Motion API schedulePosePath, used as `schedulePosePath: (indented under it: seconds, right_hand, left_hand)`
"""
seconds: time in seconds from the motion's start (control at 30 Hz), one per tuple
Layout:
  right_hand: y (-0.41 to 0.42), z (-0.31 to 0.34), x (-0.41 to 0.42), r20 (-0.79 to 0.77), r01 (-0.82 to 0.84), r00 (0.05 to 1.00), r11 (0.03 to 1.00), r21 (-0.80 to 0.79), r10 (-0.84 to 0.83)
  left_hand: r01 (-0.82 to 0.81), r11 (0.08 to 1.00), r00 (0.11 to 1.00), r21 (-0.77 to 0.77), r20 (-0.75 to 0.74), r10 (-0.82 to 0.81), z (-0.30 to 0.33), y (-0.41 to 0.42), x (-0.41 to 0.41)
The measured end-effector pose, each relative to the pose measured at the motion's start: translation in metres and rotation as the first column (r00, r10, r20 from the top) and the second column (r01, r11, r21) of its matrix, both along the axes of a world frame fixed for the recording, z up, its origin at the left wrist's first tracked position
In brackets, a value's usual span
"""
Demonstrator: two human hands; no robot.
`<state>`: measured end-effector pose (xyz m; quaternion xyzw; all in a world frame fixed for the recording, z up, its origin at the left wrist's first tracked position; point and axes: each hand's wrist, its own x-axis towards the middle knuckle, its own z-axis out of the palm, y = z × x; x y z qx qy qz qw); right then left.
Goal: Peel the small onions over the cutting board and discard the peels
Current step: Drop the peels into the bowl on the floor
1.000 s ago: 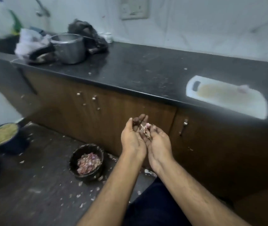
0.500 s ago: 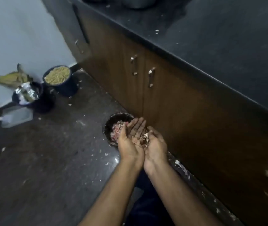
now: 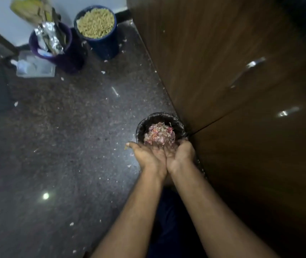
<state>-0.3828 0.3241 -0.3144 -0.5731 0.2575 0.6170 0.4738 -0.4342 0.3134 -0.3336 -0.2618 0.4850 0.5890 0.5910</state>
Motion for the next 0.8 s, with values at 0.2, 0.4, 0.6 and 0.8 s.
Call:
schedulePosePath:
  seconds: [0.2, 0.4, 0.6, 0.8]
  right_hand:
    - [0.0, 0.006, -0.007, 0.108, -0.099, 0.989, 0.995, -0.004, 0.099]
    - [-0.025, 0.037, 0.011, 0.248, -0.163, 0.96, 0.98, 0.11, 0.132]
    - [-0.107, 0.114, 0.062, 0.258, -0.14, 0.964, 0.945, 0.295, 0.063]
    - [-0.227, 0.219, 0.134, 0.269, -0.026, 0.96, 0.929, 0.368, -0.079]
  left_hand:
    - [0.011, 1.0, 1.0, 0.02, -0.016, -0.01, 0.004, -0.001, -0.004]
    - [0.023, 0.994, 0.995, 0.111, -0.097, -0.013, 0.06, -0.024, 0.016]
    - [0.079, 0.969, 0.988, 0.235, -0.147, -0.045, 0.139, -0.1, 0.056]
    - [0.227, 0.911, 0.974, 0.344, -0.092, -0.208, 0.225, -0.224, 0.133]
